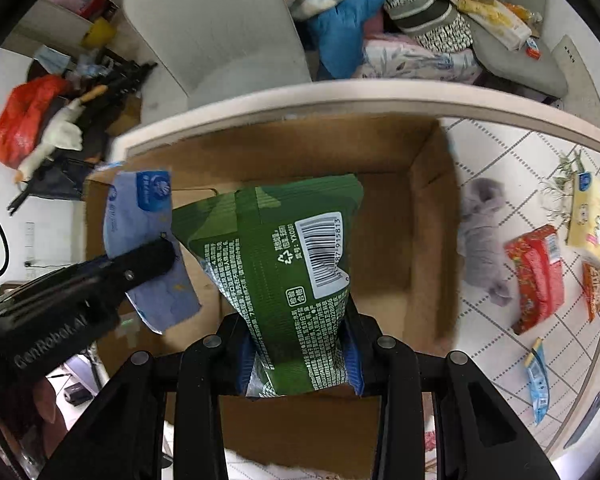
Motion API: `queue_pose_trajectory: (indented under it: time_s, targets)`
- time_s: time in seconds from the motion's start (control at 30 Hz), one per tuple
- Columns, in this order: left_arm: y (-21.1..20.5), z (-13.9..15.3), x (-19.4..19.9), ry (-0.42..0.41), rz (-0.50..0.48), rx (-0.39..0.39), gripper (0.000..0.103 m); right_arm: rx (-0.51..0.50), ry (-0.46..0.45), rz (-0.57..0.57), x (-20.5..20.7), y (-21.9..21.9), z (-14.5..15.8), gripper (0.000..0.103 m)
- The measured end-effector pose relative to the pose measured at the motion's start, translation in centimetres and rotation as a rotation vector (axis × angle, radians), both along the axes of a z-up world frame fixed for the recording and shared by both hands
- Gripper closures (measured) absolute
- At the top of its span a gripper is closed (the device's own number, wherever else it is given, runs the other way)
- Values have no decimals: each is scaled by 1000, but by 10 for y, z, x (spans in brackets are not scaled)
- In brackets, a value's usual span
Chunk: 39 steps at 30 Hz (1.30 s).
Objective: Organize soft objects
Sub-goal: 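Carry both packs over the box and open both tools to drop them, then grasp the yellow Vinda tissue pack with the left tool while the right grasps the purple toothpaste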
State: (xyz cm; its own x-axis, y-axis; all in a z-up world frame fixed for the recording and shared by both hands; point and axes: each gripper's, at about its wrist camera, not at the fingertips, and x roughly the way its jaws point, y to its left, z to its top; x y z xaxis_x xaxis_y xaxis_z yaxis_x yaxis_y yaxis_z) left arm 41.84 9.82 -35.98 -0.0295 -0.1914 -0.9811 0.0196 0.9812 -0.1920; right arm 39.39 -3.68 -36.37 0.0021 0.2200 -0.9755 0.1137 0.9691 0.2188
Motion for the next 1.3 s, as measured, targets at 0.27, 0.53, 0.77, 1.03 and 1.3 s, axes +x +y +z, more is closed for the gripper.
queue_pose_trajectory:
  time_s: [0.27, 0.53, 0.77, 1.03, 1.3]
  targets:
    - [-10, -37, 14, 72, -18, -79, 69, -80, 41, -26, 19, 3, -51, 64]
    - [-6, -22, 21, 16, -46, 12, 61, -97, 14, -40, 22, -1, -50, 32]
    - [9, 9, -1, -81, -85, 139, 9, -164, -23, -12, 4, 2, -20, 15]
    - [30, 51, -48, -202, -80, 212, 3, -173, -107, 19, -51, 11, 36, 0]
    - [44, 102, -109, -285, -42, 232, 3, -147, -192, 6, -113, 16, 89, 0]
